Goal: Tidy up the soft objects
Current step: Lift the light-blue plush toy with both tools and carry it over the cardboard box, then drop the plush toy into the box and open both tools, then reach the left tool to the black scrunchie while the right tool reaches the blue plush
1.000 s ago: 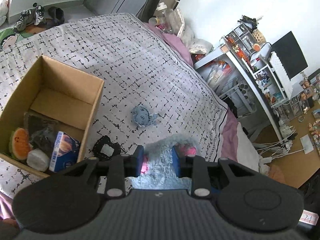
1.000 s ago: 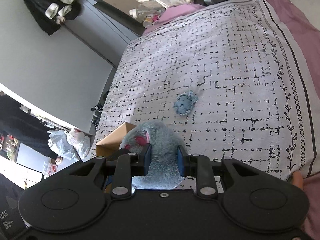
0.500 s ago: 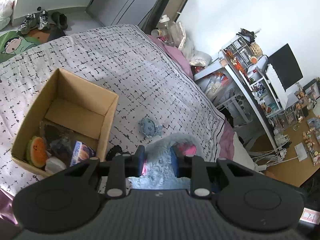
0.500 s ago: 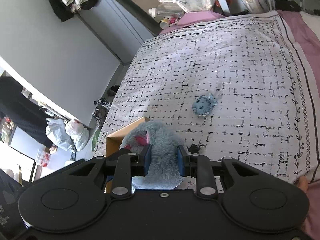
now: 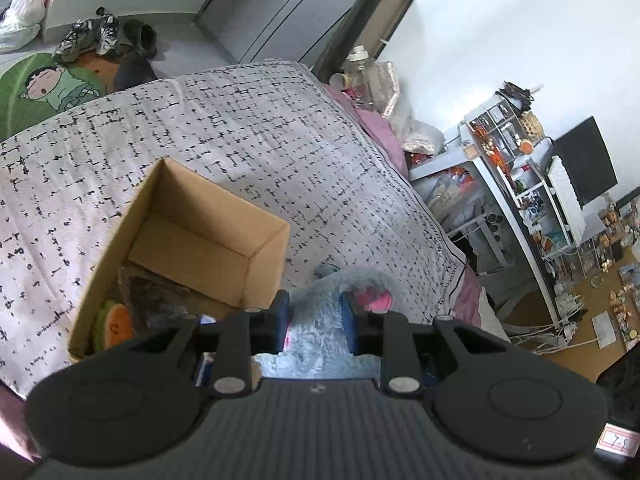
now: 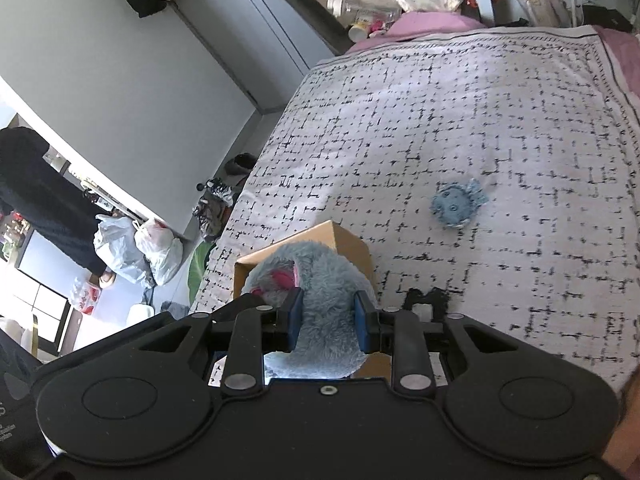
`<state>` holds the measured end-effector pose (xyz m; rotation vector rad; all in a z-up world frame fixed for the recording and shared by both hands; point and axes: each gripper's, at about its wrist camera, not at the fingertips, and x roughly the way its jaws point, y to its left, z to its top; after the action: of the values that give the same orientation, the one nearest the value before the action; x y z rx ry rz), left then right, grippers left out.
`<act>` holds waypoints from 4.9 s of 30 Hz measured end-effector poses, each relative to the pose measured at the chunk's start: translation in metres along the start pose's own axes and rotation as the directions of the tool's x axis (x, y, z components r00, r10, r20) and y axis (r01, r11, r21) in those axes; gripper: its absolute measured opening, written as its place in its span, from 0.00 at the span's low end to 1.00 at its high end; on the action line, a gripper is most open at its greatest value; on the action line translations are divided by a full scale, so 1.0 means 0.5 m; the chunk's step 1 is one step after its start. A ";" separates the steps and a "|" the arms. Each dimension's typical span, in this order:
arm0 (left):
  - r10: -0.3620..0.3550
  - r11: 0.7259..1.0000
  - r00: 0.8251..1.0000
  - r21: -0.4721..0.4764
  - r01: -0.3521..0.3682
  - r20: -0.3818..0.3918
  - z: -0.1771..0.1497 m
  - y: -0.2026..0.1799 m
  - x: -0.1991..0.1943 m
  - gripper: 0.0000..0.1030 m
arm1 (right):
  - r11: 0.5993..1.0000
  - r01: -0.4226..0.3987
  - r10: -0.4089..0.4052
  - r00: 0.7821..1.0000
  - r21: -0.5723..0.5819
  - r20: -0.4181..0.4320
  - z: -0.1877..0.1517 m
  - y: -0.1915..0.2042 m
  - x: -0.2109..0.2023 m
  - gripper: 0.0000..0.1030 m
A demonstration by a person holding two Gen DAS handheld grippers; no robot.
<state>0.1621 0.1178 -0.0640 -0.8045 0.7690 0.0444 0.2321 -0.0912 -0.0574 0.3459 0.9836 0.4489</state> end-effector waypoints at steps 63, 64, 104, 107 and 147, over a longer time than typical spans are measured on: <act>0.258 0.950 0.966 0.181 -0.256 0.013 0.051 -0.065 0.037 0.77 | 0.987 0.100 -0.090 0.992 -0.127 0.085 0.062 -0.088 -0.012 1.00; 0.258 0.948 0.966 0.188 -0.256 0.015 0.047 -0.074 0.037 0.77 | 0.988 0.094 -0.085 0.993 -0.125 0.078 0.063 -0.095 -0.016 1.00; 0.327 0.903 0.940 0.327 -0.279 -0.100 -0.155 -0.204 0.234 0.66 | 0.999 0.029 -0.030 0.999 0.044 0.019 0.062 -0.332 -0.017 0.94; 0.342 0.899 0.932 0.329 -0.288 -0.117 -0.162 -0.201 0.255 0.59 | 0.998 0.018 -0.018 1.000 0.063 -0.006 0.060 -0.343 -0.006 0.88; 0.566 0.754 0.817 0.469 -0.459 -0.109 -0.200 -0.145 0.416 0.27 | 0.991 -0.025 0.037 0.995 0.134 -0.089 0.071 -0.387 0.067 0.77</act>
<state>0.2767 -0.0502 -0.1946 -0.1551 1.1783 0.2725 0.3182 -0.2424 -0.1548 0.4642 1.1009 0.4318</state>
